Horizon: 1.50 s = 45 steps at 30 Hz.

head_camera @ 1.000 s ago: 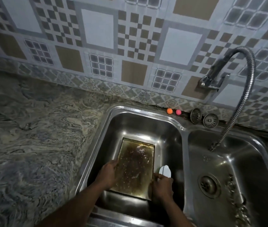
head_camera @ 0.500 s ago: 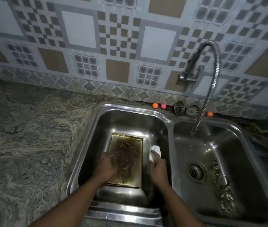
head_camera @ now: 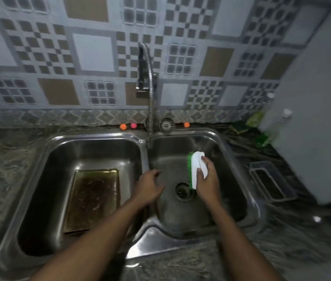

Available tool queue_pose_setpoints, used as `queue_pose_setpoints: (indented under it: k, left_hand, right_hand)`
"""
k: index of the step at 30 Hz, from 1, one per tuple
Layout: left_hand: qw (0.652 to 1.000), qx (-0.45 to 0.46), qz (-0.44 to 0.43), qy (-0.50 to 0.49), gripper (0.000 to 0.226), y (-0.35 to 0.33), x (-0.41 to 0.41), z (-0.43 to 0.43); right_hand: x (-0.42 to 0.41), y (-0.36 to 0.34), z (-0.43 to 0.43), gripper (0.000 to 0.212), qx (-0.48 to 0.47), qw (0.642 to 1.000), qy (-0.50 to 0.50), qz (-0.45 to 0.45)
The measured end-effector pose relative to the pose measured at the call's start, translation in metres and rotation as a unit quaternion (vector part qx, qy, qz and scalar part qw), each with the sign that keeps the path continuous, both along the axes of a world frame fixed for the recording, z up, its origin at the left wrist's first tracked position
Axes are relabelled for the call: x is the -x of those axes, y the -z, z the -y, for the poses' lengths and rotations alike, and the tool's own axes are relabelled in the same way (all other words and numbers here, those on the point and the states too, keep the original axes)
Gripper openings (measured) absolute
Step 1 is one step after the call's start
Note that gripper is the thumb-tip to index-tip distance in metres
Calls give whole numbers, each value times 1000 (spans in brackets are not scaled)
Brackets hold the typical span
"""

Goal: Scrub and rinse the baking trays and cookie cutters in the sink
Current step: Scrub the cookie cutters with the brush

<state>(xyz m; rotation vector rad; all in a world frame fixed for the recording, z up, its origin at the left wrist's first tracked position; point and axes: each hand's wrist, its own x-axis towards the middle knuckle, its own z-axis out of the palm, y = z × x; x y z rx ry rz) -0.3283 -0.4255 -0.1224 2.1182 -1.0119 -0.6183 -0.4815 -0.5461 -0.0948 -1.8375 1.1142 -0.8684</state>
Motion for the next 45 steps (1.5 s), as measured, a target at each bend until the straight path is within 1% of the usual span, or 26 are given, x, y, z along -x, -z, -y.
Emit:
queue_pose_setpoints:
  k: [2, 4, 6, 8, 11, 15, 19, 22, 24, 28, 33, 35, 38, 40, 41, 43, 45]
  left_hand:
    - [1000, -19, -7, 16, 49, 0, 33, 29]
    - [998, -54, -25, 28, 42, 8, 67, 57]
    - [995, -81, -36, 36, 32, 23, 99, 82]
    - [991, -118, -39, 42, 31, 40, 127, 104]
    - [982, -176, -42, 46, 38, 58, 161, 128]
    - [973, -224, -43, 32, 37, 78, 186, 151]
    - [969, -245, -28, 30, 40, 91, 197, 169]
    - [968, -248, -20, 29, 41, 107, 197, 185]
    - [967, -253, -9, 25, 42, 118, 197, 196]
    - [961, -277, -3, 17, 33, 128, 205, 211]
    - [959, -283, 2, 4, 31, 144, 210, 218]
    - [961, -275, -15, -10, 35, 144, 212, 219]
    - [973, -226, -36, -34, 32, 135, 206, 215]
    - [977, -149, -114, -101, 37, 128, 197, 212]
    - [973, -101, -160, -135, 40, 122, 192, 210]
    - [954, 4, -238, -180, 41, 109, 181, 206]
    - [929, 82, -306, -192, 47, 90, 172, 200]
  right_hand:
    - [35, -1, 26, 44, -9, 1000, 11, -9]
    - [68, -1, 56, 44, -16, 1000, 12, -14]
    - [99, -3, 90, 43, -1, 1000, 9, -14]
    - [126, -5, 126, 44, 17, 1000, 6, -26]
    - [163, -11, 173, 43, 24, 997, -3, -74]
    - [197, -4, 218, 39, 23, 988, -6, -150]
    - [216, 15, 240, 39, -9, 977, -35, -209]
    - [219, 28, 247, 39, -30, 969, -56, -237]
    - [220, 35, 248, 39, -30, 969, -71, -234]
    - [224, 41, 250, 39, -37, 970, -87, -222]
    - [226, 43, 255, 39, -22, 968, -113, -223]
    - [226, 43, 257, 39, -33, 967, -125, -221]
    - [226, 35, 257, 36, -58, 976, -89, -188]
    - [222, 23, 252, 33, -59, 986, -63, -145]
    - [217, 17, 249, 31, -54, 989, -62, -120]
    - [203, 3, 241, 26, -34, 993, -77, -81]
    - [181, -8, 231, 22, -4, 991, -118, -62]
